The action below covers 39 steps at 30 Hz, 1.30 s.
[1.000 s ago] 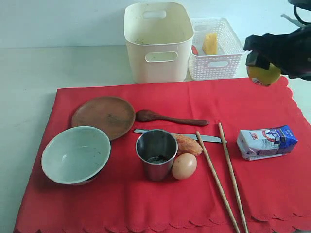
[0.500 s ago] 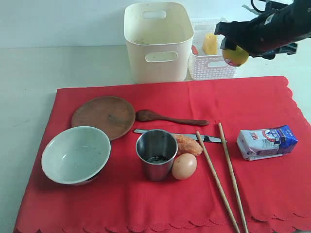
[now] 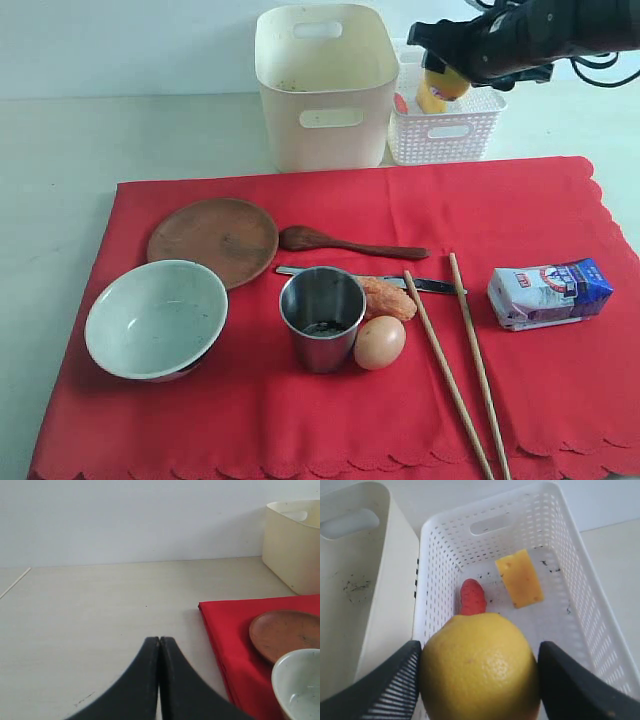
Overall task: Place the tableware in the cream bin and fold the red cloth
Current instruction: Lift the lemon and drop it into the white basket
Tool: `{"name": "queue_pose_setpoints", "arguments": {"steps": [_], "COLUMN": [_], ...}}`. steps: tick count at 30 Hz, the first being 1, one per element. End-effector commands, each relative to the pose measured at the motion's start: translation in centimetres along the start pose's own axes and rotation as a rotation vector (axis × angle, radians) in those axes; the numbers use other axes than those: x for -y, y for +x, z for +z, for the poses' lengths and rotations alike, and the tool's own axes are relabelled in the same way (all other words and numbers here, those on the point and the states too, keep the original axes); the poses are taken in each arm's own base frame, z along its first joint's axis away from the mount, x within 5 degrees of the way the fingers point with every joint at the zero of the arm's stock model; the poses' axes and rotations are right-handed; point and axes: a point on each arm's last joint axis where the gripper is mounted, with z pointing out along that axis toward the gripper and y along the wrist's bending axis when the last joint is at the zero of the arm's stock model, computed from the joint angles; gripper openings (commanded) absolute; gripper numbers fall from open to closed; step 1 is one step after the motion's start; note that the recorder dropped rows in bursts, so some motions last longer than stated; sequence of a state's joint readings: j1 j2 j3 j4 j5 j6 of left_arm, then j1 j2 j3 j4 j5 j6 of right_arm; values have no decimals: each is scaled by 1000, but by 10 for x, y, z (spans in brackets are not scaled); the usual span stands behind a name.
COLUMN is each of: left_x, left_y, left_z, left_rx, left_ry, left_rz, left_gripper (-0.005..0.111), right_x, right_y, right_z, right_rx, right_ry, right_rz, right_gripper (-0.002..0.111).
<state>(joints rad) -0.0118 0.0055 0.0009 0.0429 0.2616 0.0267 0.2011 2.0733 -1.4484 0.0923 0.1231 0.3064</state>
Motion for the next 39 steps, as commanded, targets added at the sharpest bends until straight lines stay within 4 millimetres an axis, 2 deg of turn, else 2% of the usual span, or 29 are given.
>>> {"name": "queue_pose_setpoints", "arguments": {"steps": [1,4,6,9,14,21,27,33,39], "left_x": [0,0,0,0,0,0,0,0,0], "left_y": [-1,-1,-1,-1,-1,-1,-1,-1,-1], "left_z": [0,0,0,0,0,0,0,0,0], "left_rx": [8,8,8,8,8,8,8,8,8], "left_ry": [0,0,0,0,0,0,0,0,0], "left_rz": [-10,-10,-10,-10,-10,-10,-10,-10,-10], "left_gripper": [3,3,3,3,3,3,3,3,3], "right_x": [0,0,1,2,2,2,1,-5,-9], "right_y": [-6,-5,-3,-1,-2,-2,-3,-18,-26], "right_z": [18,26,29,32,33,33,25,4,-26], "right_rx": [37,37,35,36,53,52,-3,-1,-97], "right_ry": [-10,-9,-8,-8,-13,-13,10,15,50], "right_rz": [-3,-3,-3,-3,-3,-3,-49,-89,-88], "right_gripper": [0,1,5,15,39,61,64,64,64]}}
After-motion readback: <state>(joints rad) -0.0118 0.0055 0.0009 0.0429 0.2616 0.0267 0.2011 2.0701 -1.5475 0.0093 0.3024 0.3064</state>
